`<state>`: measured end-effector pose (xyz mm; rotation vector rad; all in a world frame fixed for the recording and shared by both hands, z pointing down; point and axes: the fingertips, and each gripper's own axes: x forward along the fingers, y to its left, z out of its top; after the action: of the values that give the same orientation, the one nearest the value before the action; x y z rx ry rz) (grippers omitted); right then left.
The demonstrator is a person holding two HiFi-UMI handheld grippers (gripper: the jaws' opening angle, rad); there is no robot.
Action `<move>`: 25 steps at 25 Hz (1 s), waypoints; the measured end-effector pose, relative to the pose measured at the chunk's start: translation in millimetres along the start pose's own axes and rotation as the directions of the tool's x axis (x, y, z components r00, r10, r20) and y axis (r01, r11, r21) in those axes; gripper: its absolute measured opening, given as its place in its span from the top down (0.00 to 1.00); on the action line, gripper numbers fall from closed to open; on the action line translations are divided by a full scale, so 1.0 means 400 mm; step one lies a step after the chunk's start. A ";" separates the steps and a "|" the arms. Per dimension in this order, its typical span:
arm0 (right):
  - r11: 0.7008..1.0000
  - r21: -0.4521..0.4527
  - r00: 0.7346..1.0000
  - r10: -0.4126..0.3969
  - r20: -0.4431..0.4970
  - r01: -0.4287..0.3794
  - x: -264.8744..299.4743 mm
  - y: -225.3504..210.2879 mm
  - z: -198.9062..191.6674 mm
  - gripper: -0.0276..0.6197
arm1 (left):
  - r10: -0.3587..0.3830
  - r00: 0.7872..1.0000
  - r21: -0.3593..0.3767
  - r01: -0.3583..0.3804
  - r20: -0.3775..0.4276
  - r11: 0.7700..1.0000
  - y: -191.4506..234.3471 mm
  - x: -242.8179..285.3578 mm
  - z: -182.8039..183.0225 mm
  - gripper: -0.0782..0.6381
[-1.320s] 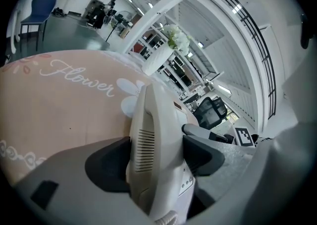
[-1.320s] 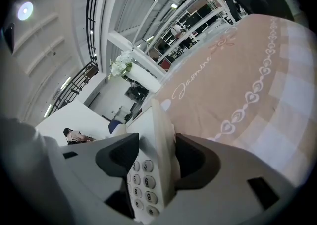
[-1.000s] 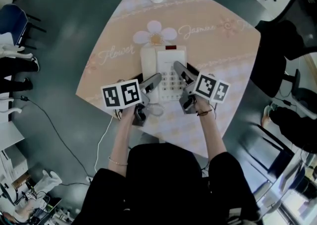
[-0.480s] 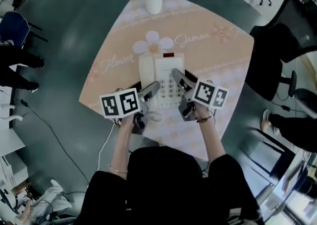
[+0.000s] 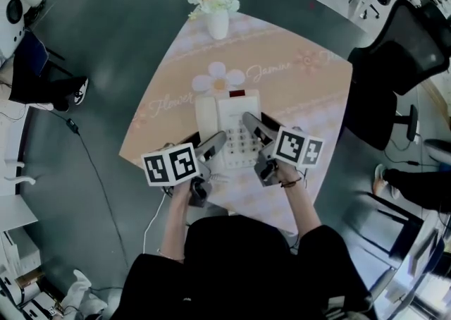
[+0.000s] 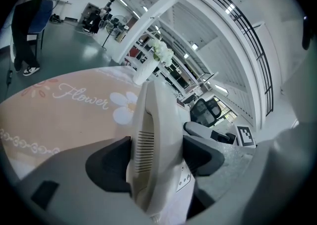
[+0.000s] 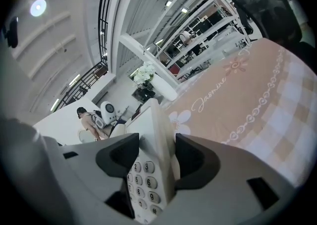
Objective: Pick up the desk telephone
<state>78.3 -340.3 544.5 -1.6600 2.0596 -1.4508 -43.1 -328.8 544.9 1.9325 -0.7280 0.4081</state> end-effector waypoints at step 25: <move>0.993 -0.096 0.994 0.073 0.087 -0.065 -0.163 0.193 0.019 0.63 | -0.044 0.995 0.054 0.040 0.085 0.998 -0.134 -0.191 0.000 0.45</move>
<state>55.5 -296.9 455.8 -1.6375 2.1430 -1.2527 -66.7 -287.2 464.6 2.0218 -0.7373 0.3226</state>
